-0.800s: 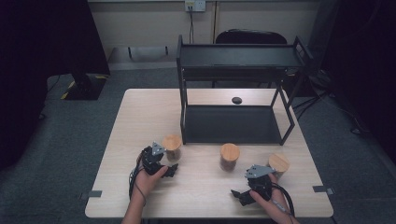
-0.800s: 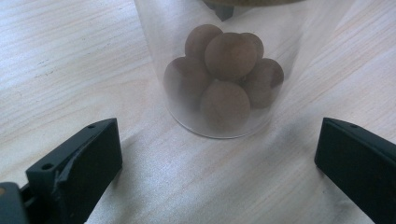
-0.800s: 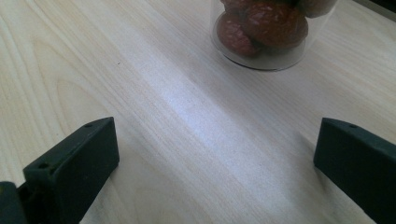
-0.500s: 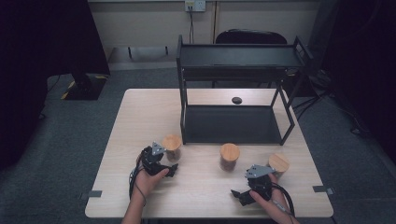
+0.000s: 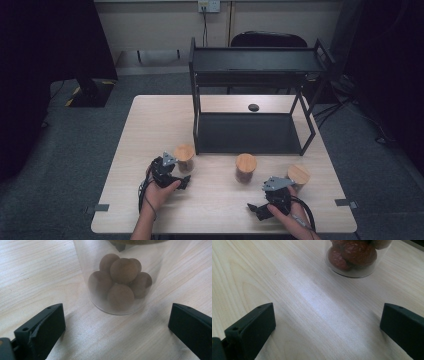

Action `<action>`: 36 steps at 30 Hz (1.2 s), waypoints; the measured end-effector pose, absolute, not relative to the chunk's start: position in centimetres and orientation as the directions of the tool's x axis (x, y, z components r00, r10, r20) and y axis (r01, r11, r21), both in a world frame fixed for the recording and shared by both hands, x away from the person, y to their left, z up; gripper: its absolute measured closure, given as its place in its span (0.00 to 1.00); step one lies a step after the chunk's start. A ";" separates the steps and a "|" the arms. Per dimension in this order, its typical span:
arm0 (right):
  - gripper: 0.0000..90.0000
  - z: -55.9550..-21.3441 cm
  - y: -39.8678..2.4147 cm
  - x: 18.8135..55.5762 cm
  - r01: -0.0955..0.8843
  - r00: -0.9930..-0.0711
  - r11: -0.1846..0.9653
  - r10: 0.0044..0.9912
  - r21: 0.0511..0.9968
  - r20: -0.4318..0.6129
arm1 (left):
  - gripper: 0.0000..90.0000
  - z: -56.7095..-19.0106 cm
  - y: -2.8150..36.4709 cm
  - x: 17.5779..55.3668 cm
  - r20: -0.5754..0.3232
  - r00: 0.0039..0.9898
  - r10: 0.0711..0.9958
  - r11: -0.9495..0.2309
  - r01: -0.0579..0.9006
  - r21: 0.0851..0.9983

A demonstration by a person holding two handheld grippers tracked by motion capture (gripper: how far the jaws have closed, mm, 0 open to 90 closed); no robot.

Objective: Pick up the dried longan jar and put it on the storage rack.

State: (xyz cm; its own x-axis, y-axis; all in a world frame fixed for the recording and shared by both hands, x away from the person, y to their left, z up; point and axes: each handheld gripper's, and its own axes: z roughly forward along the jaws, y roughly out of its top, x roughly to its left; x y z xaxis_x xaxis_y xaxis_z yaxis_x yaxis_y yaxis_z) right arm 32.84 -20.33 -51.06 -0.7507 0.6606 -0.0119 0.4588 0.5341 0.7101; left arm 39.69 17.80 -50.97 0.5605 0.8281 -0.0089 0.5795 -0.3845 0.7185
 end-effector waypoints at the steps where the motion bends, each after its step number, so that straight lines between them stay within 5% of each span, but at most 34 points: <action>1: 0.00 -51.1 -20.3 32.8 0.459 -0.751 0.534 0.661 0.710 -0.012 | 0.01 -51.0 17.8 39.7 -0.013 0.556 0.831 -0.378 0.582 0.721; 21: 0.00 -51.1 -20.3 32.8 0.459 -0.751 0.534 0.661 0.710 -0.012 | 0.03 -50.6 17.4 41.2 -0.123 0.519 0.846 -0.241 0.578 0.780; 36: 0.00 -51.1 -20.3 32.8 0.459 -0.751 0.534 0.661 0.710 -0.011 | 0.25 -50.5 16.7 41.9 -0.114 0.551 0.827 -0.239 0.528 0.815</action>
State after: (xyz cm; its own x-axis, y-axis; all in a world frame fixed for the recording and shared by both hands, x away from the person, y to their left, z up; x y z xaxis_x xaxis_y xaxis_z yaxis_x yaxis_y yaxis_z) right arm 32.83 -20.33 -51.06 -0.7505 0.6608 -0.0112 0.4594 0.5338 0.7099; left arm 41.88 16.73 -50.49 0.5509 0.8268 -0.1138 0.5278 -0.2394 0.8149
